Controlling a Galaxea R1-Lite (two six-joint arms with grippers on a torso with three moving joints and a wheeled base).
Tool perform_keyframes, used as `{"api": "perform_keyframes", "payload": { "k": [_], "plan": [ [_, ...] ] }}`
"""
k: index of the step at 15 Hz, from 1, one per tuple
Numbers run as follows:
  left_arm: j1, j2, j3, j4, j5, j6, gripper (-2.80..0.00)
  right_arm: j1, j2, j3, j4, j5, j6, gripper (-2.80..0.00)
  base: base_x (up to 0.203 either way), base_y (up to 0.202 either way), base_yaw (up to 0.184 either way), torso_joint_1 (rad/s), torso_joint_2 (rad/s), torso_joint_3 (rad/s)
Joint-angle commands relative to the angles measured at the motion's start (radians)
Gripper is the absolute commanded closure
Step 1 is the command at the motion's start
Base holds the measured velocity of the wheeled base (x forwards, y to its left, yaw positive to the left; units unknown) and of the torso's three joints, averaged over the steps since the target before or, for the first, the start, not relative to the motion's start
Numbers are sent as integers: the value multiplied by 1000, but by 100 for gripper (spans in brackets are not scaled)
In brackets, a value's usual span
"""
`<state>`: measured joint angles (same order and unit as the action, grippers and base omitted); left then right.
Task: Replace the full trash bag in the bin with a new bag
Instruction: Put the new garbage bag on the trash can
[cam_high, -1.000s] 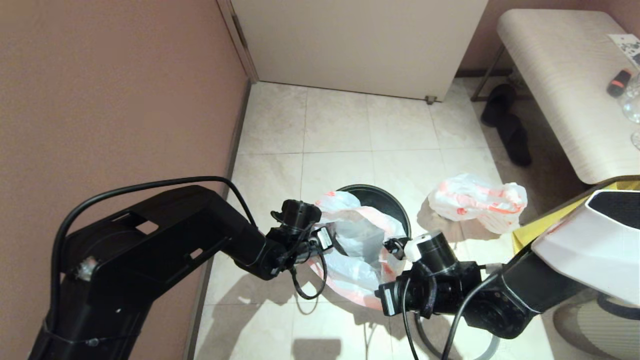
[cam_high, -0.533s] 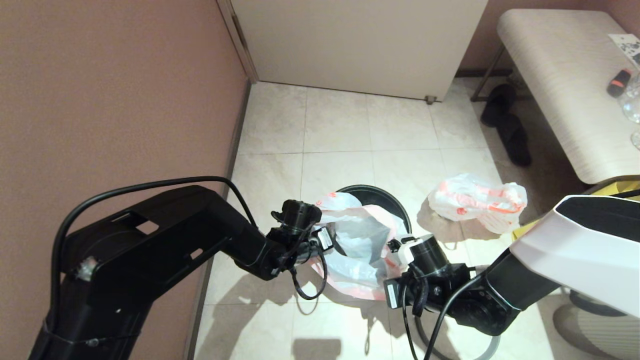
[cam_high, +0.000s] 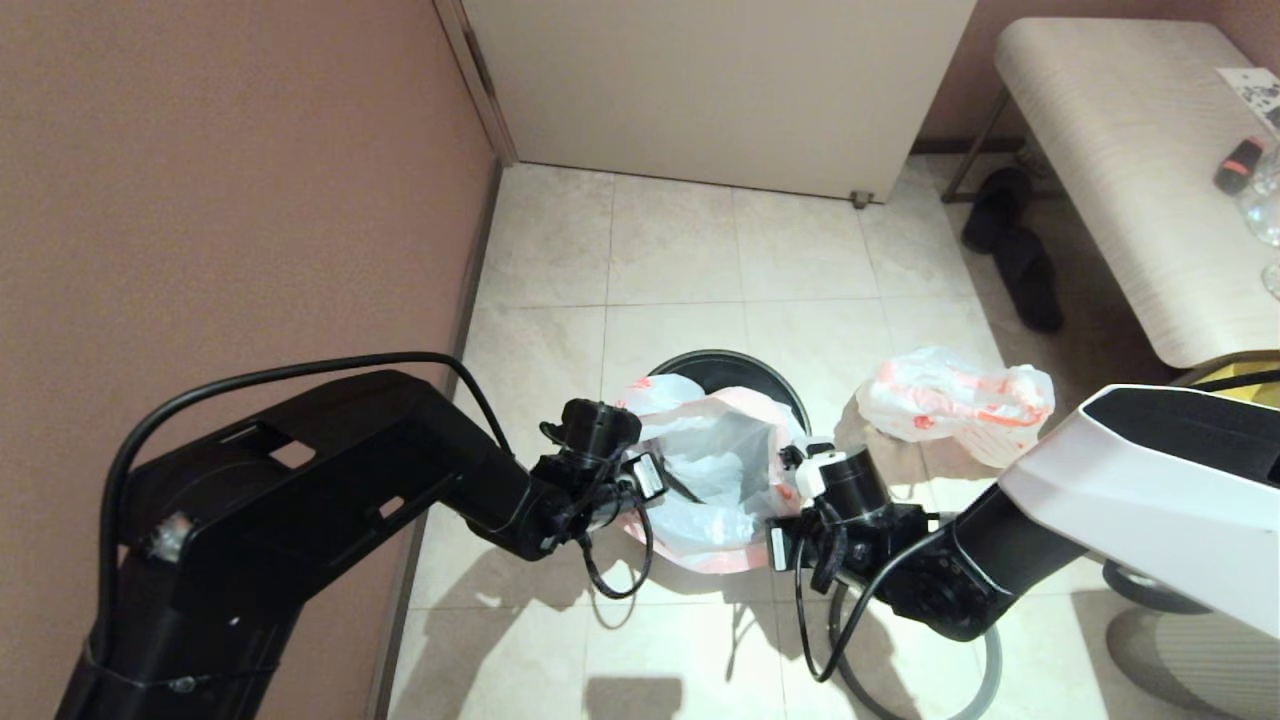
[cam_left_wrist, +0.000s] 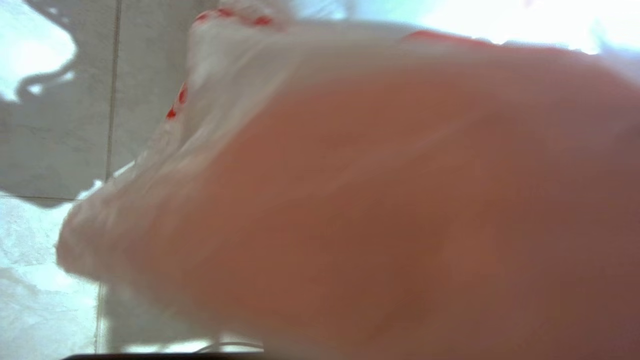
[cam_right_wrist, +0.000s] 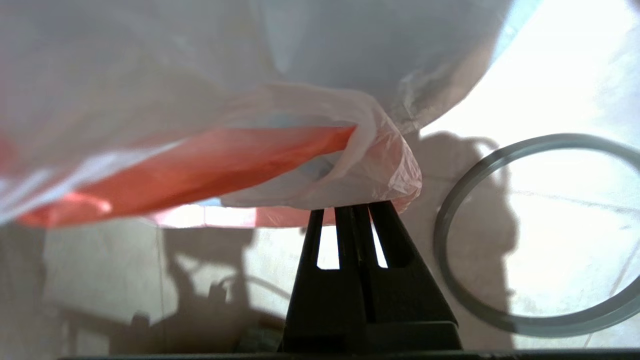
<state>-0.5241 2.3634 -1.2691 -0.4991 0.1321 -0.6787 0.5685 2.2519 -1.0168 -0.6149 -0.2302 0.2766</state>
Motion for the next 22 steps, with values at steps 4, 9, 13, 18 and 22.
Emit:
{"api": "perform_keyframes", "payload": {
  "k": [4,9,13,18,22],
  "plan": [
    [-5,2,5,-2,0,-2,0,-7,-3,-18,-57,-99,-2,0,0,0,0,0,0,0],
    [-5,-1,13,-4,-20,-1,0,-20,30,-94,-55,-193,-19,0,0,0,0,0,0,0],
    [-5,11,10,-16,-19,1,0,7,-60,1,-57,-250,-22,0,0,0,0,0,0,0],
    [-2,13,19,-45,-20,-1,0,38,-171,129,-61,-99,-19,0,0,0,0,0,0,0],
    [-1,14,19,-45,-22,-1,0,38,-197,163,-60,96,-29,0,0,0,0,0,0,0]
  ]
}}
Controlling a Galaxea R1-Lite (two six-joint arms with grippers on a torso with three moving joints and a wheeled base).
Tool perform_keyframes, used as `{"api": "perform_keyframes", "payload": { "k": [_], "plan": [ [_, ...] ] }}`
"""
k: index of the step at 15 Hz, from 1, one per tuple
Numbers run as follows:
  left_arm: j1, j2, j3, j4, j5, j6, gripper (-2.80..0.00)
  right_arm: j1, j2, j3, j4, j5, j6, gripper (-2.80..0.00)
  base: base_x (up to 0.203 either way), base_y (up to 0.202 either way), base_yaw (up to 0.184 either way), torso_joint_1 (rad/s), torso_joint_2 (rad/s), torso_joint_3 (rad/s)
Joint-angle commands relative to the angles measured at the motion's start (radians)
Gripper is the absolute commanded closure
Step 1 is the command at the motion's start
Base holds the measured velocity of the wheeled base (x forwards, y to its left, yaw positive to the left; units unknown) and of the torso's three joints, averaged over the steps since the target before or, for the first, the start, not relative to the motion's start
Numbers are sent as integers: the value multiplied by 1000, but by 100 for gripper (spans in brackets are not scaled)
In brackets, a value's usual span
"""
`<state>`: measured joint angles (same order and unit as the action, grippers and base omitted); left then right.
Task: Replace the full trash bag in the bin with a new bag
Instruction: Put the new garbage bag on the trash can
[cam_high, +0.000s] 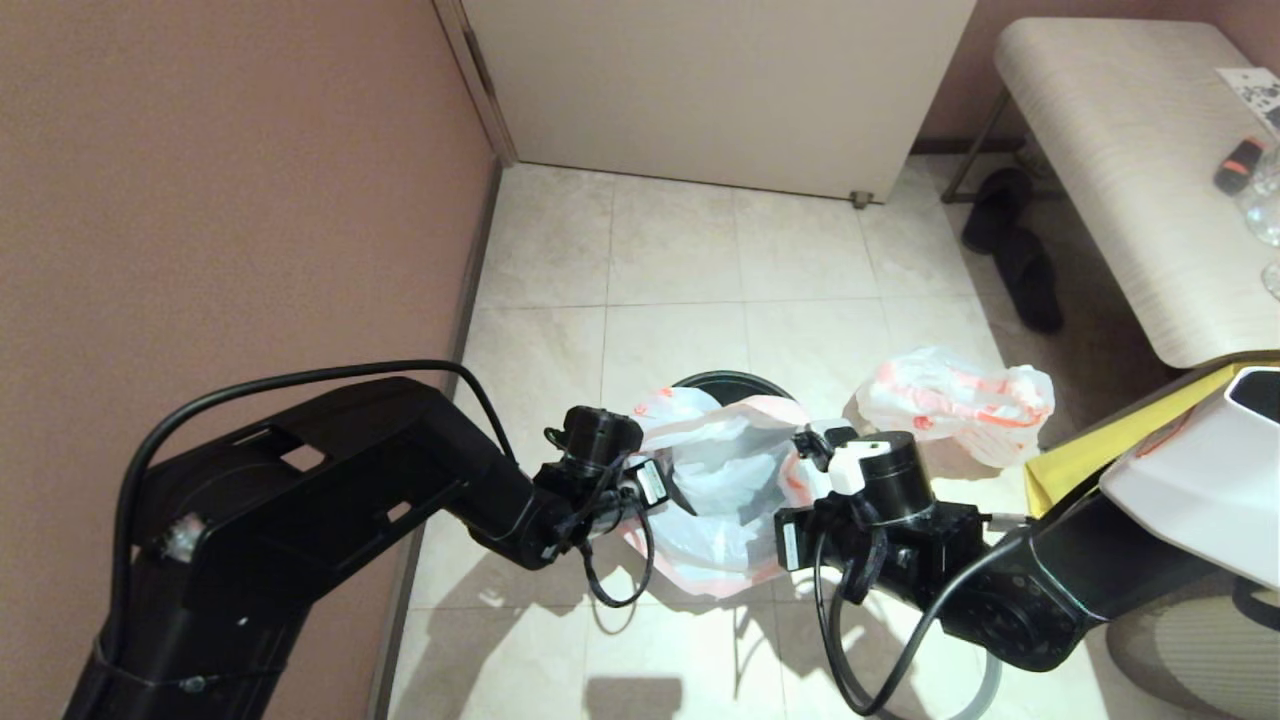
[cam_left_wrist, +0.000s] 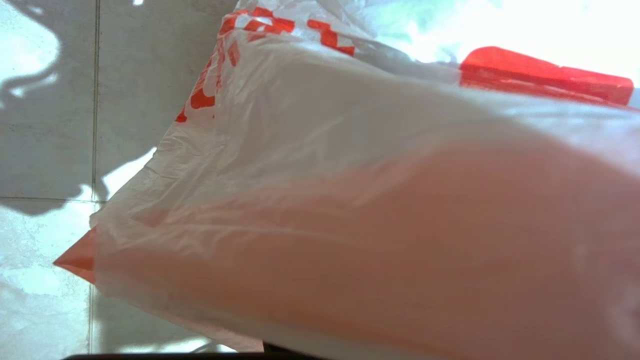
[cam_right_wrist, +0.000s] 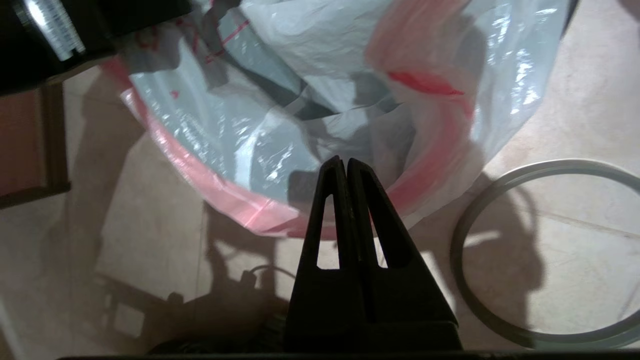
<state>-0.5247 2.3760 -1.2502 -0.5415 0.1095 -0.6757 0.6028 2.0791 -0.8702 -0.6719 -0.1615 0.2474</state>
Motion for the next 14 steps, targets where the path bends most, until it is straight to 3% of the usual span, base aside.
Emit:
{"api": "perform_keyframes", "payload": {
  "k": [1,4,7,10,12,14],
  "plan": [
    [0,2,0,-5,-1,-4,0,7,-32,44,-2,72,-11,0,0,0,0,0,0,0],
    [0,-2,11,-22,-5,-4,0,-16,30,43,-4,130,-79,0,0,0,0,0,0,0],
    [-2,-6,21,-34,-21,-4,0,-29,152,-59,-4,121,-167,0,0,0,0,0,0,0],
    [-3,-1,21,-35,-21,-4,0,-31,209,-175,-4,-6,-295,0,0,0,0,0,0,0],
    [-2,-1,21,-41,-20,-3,0,-24,210,-181,-5,-138,-402,0,0,0,0,0,0,0],
    [2,3,22,-60,-19,-4,0,-24,176,-148,2,-215,-459,0,0,0,0,0,0,0]
  ]
}}
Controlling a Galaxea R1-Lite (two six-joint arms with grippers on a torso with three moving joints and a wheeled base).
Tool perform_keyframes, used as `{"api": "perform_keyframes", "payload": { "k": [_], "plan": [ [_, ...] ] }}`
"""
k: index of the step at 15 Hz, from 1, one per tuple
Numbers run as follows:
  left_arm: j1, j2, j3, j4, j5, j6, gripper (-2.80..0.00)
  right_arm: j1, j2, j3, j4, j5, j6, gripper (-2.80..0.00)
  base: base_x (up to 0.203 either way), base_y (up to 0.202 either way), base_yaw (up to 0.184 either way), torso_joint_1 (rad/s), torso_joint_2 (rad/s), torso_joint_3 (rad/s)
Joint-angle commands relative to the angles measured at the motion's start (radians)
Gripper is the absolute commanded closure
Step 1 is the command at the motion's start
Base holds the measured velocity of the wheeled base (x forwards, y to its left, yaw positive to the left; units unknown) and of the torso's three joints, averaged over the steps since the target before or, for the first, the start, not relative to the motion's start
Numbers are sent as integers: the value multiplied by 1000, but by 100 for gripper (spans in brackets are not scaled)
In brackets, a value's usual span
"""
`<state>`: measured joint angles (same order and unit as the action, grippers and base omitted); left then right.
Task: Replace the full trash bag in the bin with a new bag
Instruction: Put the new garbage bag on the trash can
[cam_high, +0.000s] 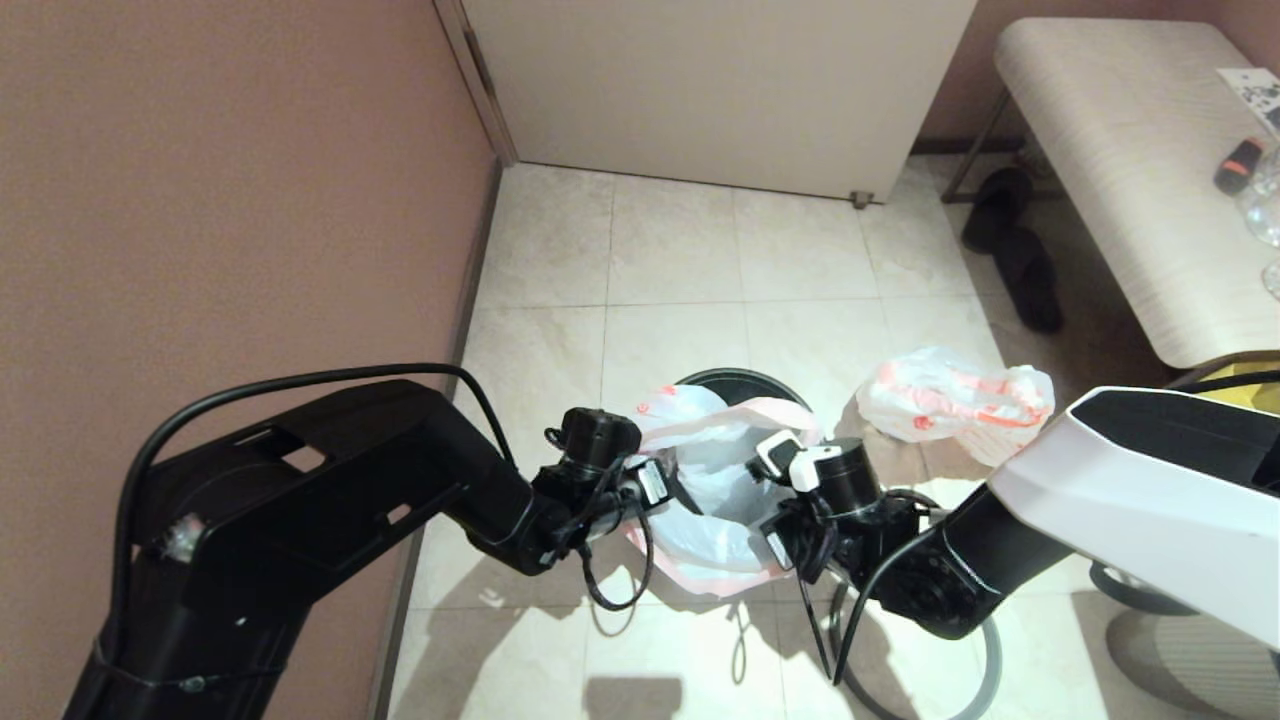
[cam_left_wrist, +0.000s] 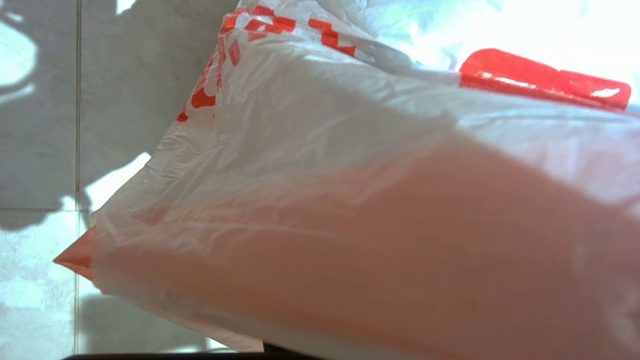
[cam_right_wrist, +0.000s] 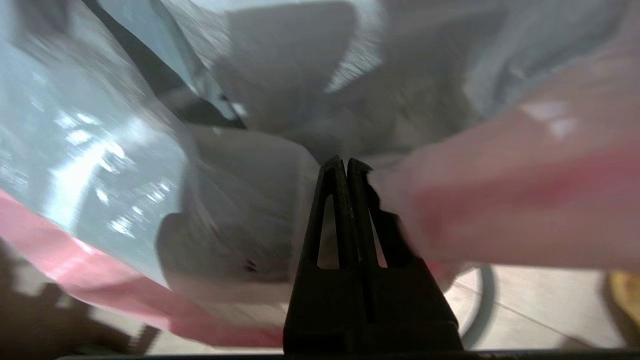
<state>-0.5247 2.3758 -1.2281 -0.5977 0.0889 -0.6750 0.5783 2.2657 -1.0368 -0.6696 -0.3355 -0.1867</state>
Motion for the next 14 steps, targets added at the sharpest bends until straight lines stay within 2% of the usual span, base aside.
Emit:
{"api": "perform_keyframes", "payload": {
  "k": [1,3,9,12,14],
  "plan": [
    [2,3,1,-5,2,-5,0,-3,-14,35,1,-77,-57,0,0,0,0,0,0,0],
    [5,11,-1,-7,3,-3,0,-6,-24,69,-2,-158,-109,0,0,0,0,0,0,0],
    [9,17,-7,-8,3,-1,0,0,-102,151,-1,-211,-107,0,0,0,0,0,0,0],
    [9,17,-7,-7,3,-1,0,-15,-49,150,-3,-176,-72,0,0,0,0,0,0,0],
    [9,16,-4,-8,3,-1,0,-40,16,89,-4,-88,-8,0,0,0,0,0,0,0]
  ]
}}
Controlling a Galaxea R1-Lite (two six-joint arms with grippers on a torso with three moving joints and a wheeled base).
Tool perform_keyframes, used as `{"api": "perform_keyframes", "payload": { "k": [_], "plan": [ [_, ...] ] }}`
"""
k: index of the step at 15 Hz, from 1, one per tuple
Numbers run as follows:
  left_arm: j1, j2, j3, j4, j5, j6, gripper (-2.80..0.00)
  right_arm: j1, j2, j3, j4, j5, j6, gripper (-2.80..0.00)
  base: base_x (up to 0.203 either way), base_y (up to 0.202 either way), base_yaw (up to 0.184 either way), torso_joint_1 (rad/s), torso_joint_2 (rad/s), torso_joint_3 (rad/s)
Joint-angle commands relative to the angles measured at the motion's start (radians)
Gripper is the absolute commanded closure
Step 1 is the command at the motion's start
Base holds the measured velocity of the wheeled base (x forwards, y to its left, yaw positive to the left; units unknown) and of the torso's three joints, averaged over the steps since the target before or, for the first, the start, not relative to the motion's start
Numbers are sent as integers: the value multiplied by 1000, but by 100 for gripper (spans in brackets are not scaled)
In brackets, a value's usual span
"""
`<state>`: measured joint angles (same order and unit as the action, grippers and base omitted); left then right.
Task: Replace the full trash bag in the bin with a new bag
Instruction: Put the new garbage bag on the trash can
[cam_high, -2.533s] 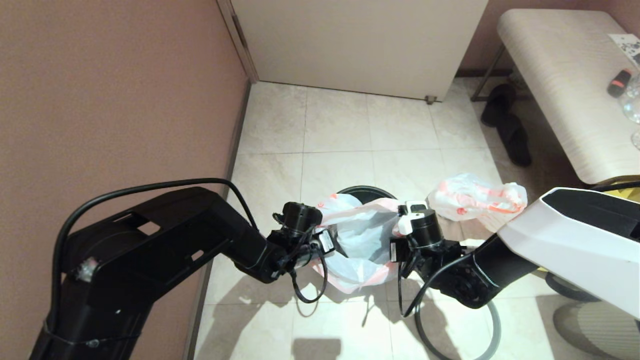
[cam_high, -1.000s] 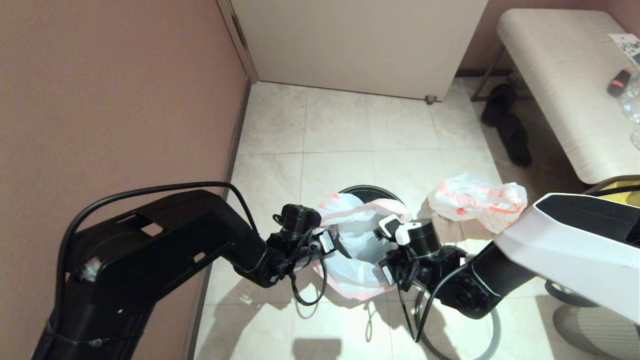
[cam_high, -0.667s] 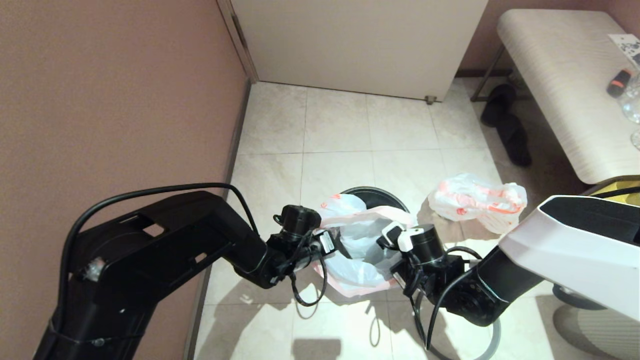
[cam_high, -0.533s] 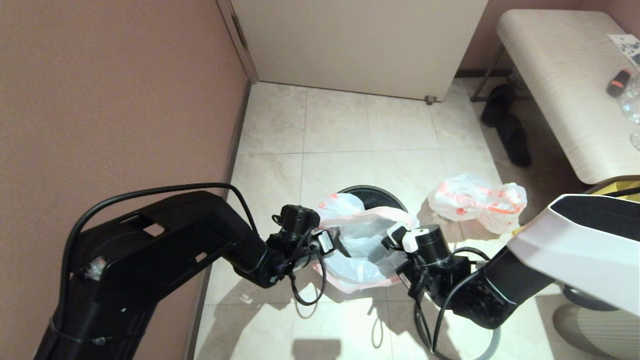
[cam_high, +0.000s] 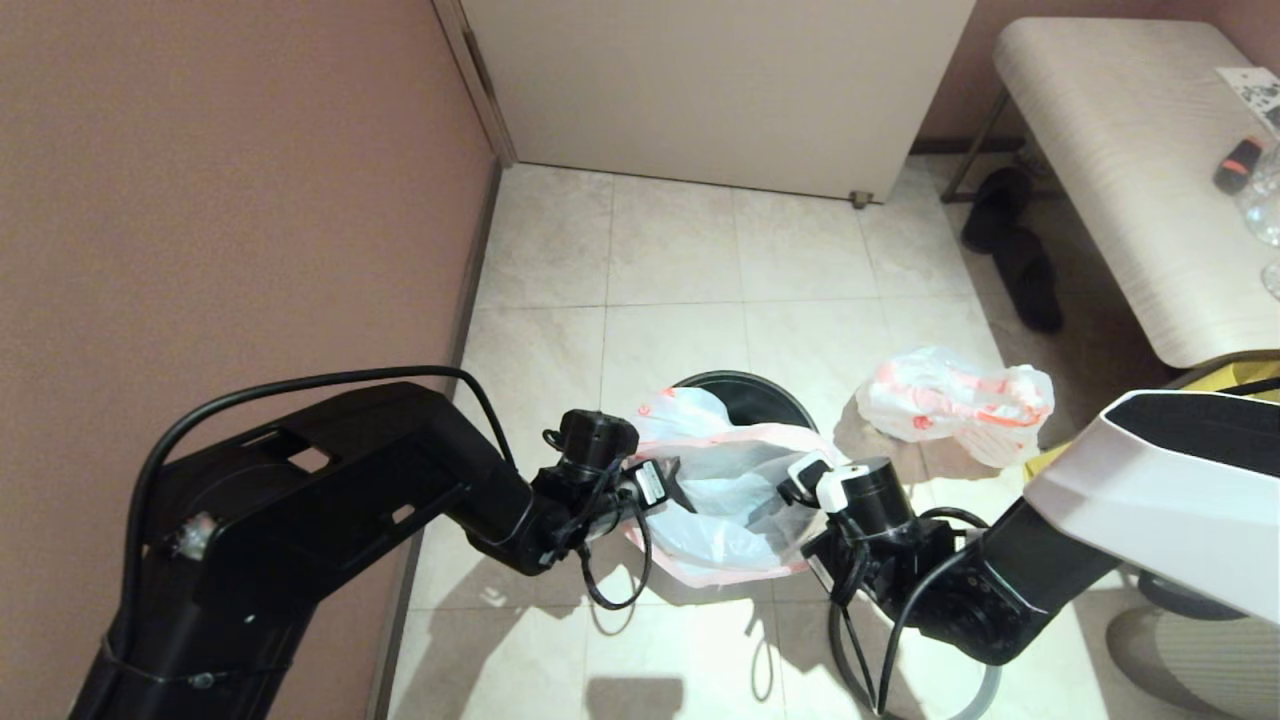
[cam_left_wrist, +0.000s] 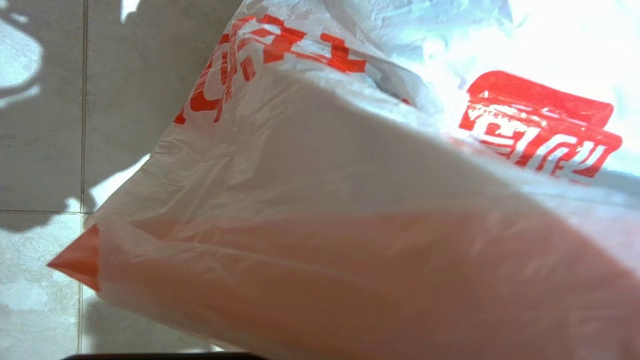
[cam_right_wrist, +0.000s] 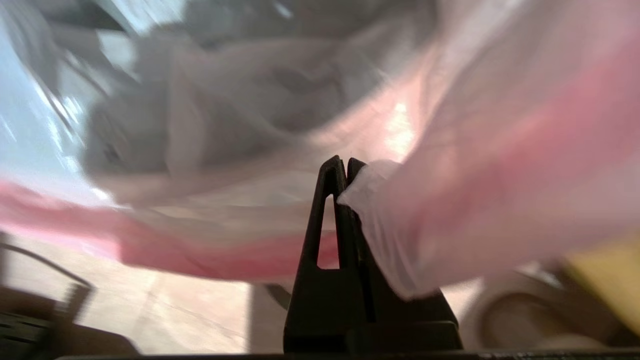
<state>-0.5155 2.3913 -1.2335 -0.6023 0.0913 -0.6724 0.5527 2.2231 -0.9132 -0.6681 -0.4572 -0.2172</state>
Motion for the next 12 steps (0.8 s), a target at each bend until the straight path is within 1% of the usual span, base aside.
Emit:
{"api": "perform_keyframes", "payload": {
  "k": [1,2,4,7,10,12],
  "plan": [
    [0,0,1,-2,1,-4,0,-26,82,-72,-3,63,55,0,0,0,0,0,0,0],
    [0,0,2,-3,0,-4,0,-37,115,-104,-1,74,73,0,0,0,0,0,0,0],
    [0,0,2,-2,-1,-4,0,-63,142,-133,1,77,81,0,0,0,0,0,0,0],
    [0,0,3,-2,-1,-4,0,-100,137,-154,-5,76,84,0,0,0,0,0,0,0],
    [-4,0,6,-1,-2,-3,0,-138,133,-222,-5,73,108,0,0,0,0,0,0,0],
    [-6,5,9,-2,-2,18,0,-153,117,-244,-5,55,130,0,0,0,0,0,0,0]
  ]
}}
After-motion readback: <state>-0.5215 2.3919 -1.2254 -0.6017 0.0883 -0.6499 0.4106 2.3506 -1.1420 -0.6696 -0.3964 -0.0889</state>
